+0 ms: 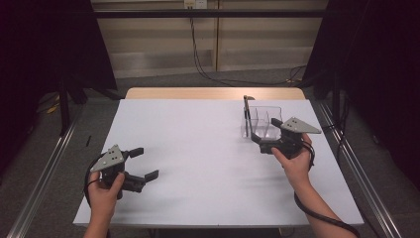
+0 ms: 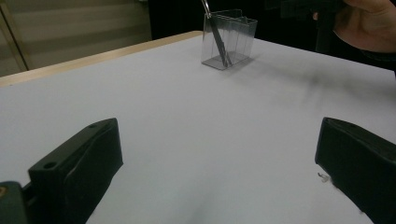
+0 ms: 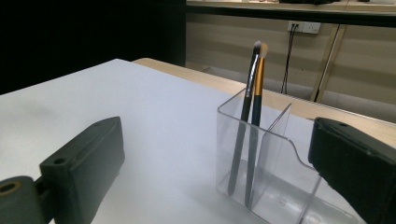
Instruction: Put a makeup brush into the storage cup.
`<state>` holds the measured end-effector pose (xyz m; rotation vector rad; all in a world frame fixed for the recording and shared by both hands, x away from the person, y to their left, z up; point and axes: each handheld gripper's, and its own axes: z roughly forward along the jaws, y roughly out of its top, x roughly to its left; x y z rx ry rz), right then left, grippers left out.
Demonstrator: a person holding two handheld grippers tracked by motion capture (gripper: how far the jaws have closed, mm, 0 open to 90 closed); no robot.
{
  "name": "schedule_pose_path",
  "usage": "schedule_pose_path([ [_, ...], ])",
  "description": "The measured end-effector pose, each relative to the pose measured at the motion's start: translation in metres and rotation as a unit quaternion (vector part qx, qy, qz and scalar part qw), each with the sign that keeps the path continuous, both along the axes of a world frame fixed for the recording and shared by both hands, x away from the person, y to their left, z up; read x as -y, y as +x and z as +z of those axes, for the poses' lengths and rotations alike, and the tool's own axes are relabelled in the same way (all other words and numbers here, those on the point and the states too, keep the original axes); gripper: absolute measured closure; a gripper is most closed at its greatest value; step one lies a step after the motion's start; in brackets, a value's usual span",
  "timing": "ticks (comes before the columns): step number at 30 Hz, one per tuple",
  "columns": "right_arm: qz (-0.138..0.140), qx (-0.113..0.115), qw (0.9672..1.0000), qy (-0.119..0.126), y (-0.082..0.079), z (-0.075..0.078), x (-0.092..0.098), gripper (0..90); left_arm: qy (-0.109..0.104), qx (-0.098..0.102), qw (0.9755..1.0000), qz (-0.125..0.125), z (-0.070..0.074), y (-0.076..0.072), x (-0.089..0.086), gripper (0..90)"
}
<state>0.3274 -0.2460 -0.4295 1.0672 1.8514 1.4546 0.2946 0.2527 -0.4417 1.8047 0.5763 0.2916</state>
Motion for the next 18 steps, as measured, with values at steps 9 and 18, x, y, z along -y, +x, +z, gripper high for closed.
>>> schedule_pose_path([
  [9,0.004,-0.002,1.0000,0.001,-0.007,-0.003,0.005,2.5,-0.001,0.000,1.0000,0.001,0.000,-0.001,0.000,0.5],
  [18,0.010,-0.002,0.9999,0.002,-0.015,-0.007,0.010,2.5,-0.004,0.001,1.0000,-0.001,0.001,-0.001,0.001,0.5],
])
